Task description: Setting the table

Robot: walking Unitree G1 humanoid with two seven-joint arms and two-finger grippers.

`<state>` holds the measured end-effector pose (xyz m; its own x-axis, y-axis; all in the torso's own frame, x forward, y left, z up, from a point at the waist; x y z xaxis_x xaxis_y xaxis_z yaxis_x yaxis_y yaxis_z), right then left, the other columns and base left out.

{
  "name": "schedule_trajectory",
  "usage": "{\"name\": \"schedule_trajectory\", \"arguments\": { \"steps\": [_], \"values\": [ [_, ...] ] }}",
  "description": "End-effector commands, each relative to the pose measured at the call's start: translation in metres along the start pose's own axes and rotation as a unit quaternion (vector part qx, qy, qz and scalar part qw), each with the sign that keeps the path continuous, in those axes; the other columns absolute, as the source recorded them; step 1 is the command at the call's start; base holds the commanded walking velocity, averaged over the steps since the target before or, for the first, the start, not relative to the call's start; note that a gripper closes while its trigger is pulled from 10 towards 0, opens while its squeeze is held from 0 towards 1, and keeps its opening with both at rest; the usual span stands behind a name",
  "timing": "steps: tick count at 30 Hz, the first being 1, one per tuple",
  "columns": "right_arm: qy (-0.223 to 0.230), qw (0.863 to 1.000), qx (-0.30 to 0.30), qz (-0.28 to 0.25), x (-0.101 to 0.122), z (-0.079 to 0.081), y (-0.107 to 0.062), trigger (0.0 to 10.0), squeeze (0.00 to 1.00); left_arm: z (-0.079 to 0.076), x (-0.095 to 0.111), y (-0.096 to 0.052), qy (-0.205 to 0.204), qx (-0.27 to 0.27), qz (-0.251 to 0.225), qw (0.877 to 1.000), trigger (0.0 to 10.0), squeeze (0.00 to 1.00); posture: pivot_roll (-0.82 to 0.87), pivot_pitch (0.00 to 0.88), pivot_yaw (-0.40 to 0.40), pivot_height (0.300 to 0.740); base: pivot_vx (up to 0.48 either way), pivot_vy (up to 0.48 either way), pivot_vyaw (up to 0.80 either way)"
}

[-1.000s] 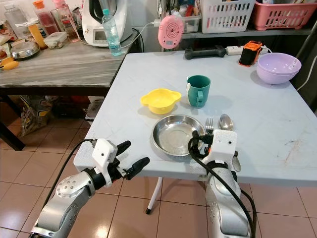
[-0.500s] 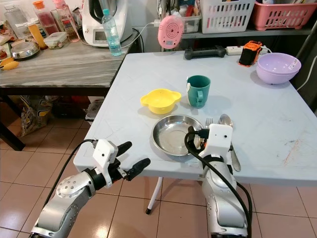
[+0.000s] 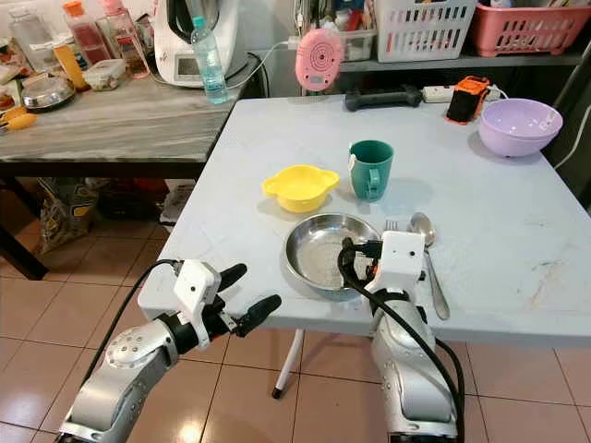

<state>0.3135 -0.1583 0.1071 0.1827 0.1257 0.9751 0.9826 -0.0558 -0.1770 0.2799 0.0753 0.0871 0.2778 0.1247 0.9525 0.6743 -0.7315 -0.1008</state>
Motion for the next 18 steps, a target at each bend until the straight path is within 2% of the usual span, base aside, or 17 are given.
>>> {"name": "schedule_trajectory", "arguments": {
  "steps": [1, 8, 11, 12, 14, 15, 16, 17, 18],
  "values": [
    [-0.003, 1.0, -0.01, 0.015, -0.002, -0.002, 0.003, 10.0, 0.0, 0.002, 0.001, 0.0, 0.001, 0.005, 0.003, 1.0, 10.0, 0.0, -0.11, 0.022, 0.093, 0.74, 0.0, 0.0, 0.0],
    [0.009, 0.999, -0.026, 0.036, -0.005, -0.006, 0.008, 10.0, 0.0, -0.002, 0.0, 0.001, -0.001, -0.003, 0.006, 1.0, 10.0, 0.0, -0.11, 0.026, 0.096, 0.74, 0.0, 0.0, 0.0],
    [0.03, 0.998, -0.018, 0.047, -0.009, -0.002, 0.01, 10.0, 0.0, -0.001, 0.0, 0.001, -0.001, -0.002, 0.007, 1.0, 10.0, 0.0, -0.1, 0.026, 0.095, 0.74, 0.0, 0.0, 0.0],
    [0.037, 0.998, -0.013, 0.048, -0.009, 0.001, 0.01, 9.2, 0.0, -0.001, 0.0, 0.001, -0.001, -0.001, 0.007, 1.0, 10.0, 0.0, -0.1, 0.025, 0.095, 0.74, 0.0, 0.0, 0.0],
    [0.04, 0.998, -0.01, 0.048, -0.009, 0.002, 0.01, 9.2, 0.0, -0.001, -0.001, 0.001, -0.001, -0.001, 0.007, 1.0, 10.0, 0.0, -0.1, 0.025, 0.095, 0.74, 0.0, 0.0, 0.0],
    [0.046, 0.998, -0.001, 0.047, -0.008, 0.007, 0.012, 8.4, 0.0, -0.001, -0.001, 0.002, -0.002, 0.0, 0.007, 1.0, 10.0, 0.0, -0.1, 0.024, 0.096, 0.74, 0.0, 0.0, 0.0],
    [0.046, 0.998, -0.001, 0.047, -0.008, 0.007, 0.012, 8.4, 0.0, -0.001, -0.001, 0.002, -0.002, 0.0, 0.007, 1.0, 10.0, 0.0, -0.1, 0.024, 0.096, 0.74, 0.0, 0.0, 0.0],
    [0.05, 0.998, 0.004, 0.047, -0.007, 0.009, 0.013, 5.0, 0.0, 0.0, -0.001, 0.002, -0.002, 0.0, 0.007, 1.0, 10.0, 0.0, -0.1, 0.024, 0.095, 0.74, 0.0, 0.0, 0.0],
    [0.051, 0.998, 0.007, 0.047, -0.006, 0.01, 0.013, 3.5, 0.0, 0.0, -0.001, 0.002, -0.002, 0.0, 0.008, 1.0, 10.0, 0.0, -0.1, 0.022, 0.096, 0.74, 0.0, 0.0, 0.0]
  ]
}}
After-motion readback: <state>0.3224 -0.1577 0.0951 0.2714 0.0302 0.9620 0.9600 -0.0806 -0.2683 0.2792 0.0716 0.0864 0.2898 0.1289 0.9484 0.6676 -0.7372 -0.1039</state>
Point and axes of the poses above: a point about 5 cm out from each wrist's last joint towards the gripper, its own y axis pointing out of the wrist towards the gripper, its own x axis along the axis of the wrist's last joint, z = x × y, the point moved 3 cm from there along y, pointing out of the wrist towards the gripper, and after that the axes turned 11 degrees about -y, right-handed, at the moved point
